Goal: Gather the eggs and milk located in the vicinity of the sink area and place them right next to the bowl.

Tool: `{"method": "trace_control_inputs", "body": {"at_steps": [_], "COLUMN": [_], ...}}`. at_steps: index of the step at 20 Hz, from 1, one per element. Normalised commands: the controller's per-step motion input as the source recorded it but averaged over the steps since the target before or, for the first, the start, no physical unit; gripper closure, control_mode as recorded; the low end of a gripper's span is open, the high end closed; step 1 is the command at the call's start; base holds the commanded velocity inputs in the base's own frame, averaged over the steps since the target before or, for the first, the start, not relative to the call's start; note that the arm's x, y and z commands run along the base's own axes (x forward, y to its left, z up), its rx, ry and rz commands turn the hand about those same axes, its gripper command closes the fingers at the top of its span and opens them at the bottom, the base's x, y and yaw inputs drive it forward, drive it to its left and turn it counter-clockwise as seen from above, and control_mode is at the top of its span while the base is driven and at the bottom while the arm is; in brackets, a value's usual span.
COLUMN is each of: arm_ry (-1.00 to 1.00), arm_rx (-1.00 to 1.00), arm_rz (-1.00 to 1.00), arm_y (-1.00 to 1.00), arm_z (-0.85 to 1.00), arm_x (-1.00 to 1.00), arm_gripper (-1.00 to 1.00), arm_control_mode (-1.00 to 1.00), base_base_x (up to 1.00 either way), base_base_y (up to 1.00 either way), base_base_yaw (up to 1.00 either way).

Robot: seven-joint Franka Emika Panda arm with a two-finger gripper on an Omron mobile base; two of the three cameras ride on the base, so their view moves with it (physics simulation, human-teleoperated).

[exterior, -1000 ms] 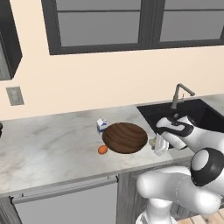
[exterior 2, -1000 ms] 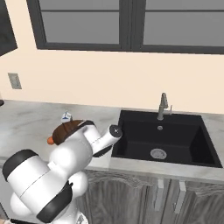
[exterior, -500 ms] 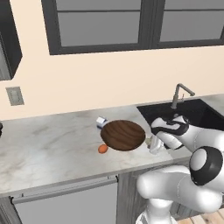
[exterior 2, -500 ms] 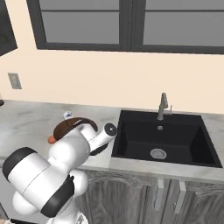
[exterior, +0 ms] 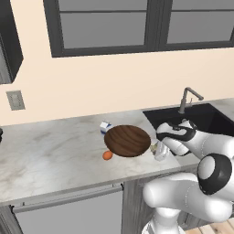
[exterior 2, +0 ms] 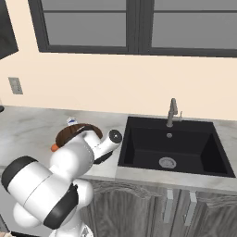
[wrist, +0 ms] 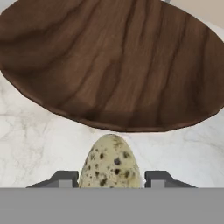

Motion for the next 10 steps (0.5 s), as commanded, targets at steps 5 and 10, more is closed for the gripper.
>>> {"method": "trace_control_inputs", "body": {"at_steps": [5,10], "arm_ry": [0.0,0.03], "arm_rx": [0.0,0.0], "arm_rz": [-0.01,0.0], "arm_y": [-0.12,-0.12], "arm_z": [0.0,0.26], "arm_x": [-0.15,-0.08], "arm_gripper": [-1.0,-1.0], "arm_control_mode": [-1.0,-1.0], "base_base_x": [0.0,0.0], "base_base_y": [0.0,0.0], "base_base_yaw": [0.0,0.0]}}
